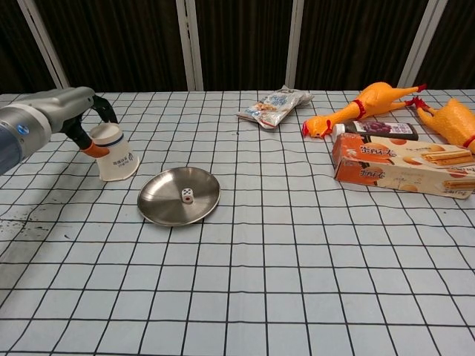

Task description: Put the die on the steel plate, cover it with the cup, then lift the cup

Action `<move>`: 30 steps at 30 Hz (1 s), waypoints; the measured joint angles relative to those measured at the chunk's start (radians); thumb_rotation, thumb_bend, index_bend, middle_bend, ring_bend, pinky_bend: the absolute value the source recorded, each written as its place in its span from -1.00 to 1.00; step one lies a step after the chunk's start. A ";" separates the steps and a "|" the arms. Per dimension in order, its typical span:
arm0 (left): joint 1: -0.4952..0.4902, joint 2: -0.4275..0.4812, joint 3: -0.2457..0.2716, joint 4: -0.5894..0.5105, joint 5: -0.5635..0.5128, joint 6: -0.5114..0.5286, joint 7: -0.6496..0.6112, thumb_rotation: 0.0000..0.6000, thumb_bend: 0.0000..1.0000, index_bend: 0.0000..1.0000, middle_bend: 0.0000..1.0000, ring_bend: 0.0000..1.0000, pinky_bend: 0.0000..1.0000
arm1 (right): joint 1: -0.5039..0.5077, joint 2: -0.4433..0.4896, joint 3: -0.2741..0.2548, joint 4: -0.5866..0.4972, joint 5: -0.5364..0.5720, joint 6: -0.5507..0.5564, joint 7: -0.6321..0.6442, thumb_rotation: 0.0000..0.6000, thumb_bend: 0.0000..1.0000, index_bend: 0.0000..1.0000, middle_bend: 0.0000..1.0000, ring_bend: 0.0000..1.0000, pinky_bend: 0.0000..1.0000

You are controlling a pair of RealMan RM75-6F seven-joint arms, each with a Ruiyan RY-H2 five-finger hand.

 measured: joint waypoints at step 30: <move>-0.002 -0.014 -0.006 -0.022 0.096 0.027 -0.104 1.00 -0.02 -0.22 -0.25 -0.75 -0.80 | 0.002 0.002 -0.007 -0.012 0.001 -0.010 -0.008 1.00 -0.48 -0.68 -0.78 -0.83 -1.00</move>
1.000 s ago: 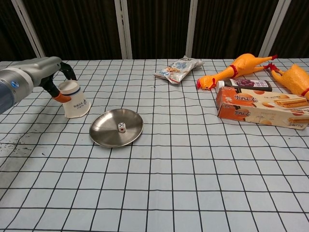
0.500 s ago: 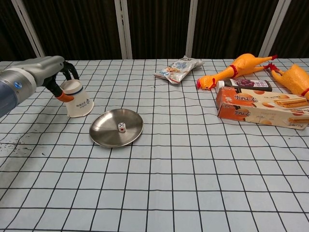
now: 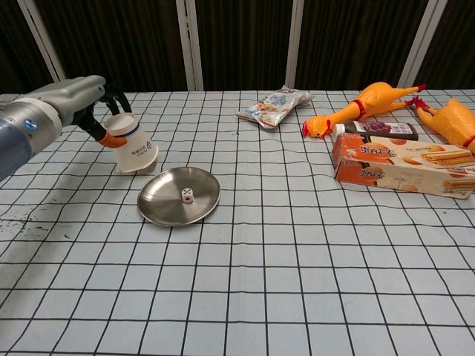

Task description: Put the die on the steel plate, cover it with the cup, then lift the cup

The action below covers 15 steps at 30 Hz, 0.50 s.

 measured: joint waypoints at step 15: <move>-0.029 0.130 -0.027 -0.431 -0.060 -0.016 0.100 1.00 -0.02 -0.17 -0.25 -0.75 -0.80 | -0.001 0.004 0.001 -0.005 -0.001 0.004 0.010 1.00 -0.48 -0.68 -0.78 -0.83 -1.00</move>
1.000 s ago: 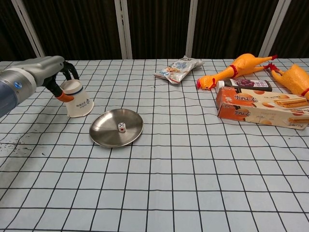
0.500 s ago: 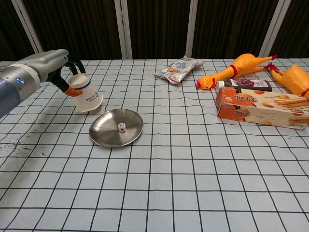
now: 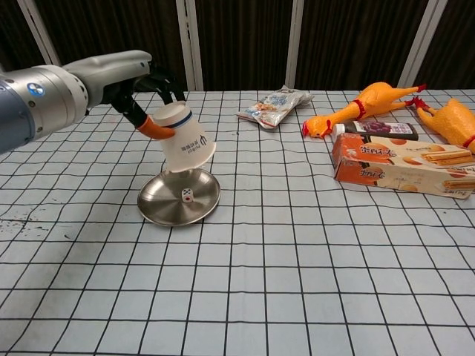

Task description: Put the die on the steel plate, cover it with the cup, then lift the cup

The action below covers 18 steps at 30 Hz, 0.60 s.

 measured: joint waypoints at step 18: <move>-0.108 -0.051 0.071 -0.024 -0.165 0.106 0.247 1.00 -0.02 -0.16 -0.25 -0.75 -0.80 | -0.001 0.006 0.000 -0.001 0.000 0.001 0.012 1.00 -0.48 -0.68 -0.78 -0.83 -1.00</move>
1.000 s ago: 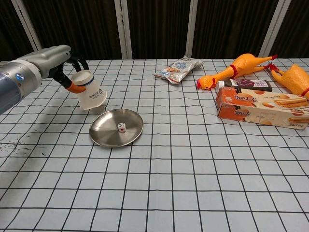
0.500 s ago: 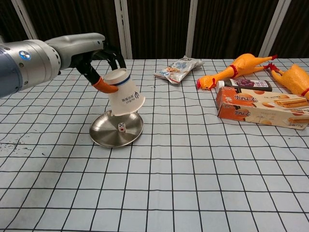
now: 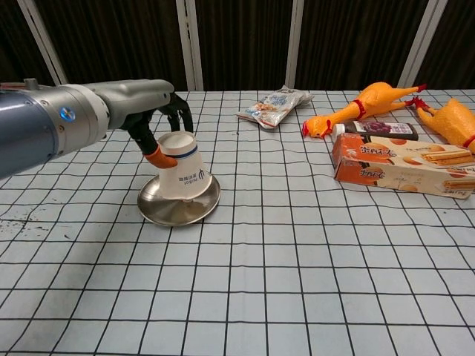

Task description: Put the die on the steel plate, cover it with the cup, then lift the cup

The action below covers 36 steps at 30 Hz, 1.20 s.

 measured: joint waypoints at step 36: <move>0.011 -0.106 0.082 0.208 0.138 -0.059 -0.107 1.00 -0.01 -0.07 -0.23 -0.75 -0.81 | 0.005 -0.003 -0.005 0.009 0.002 -0.018 0.021 1.00 -0.48 -0.68 -0.78 -0.83 -1.00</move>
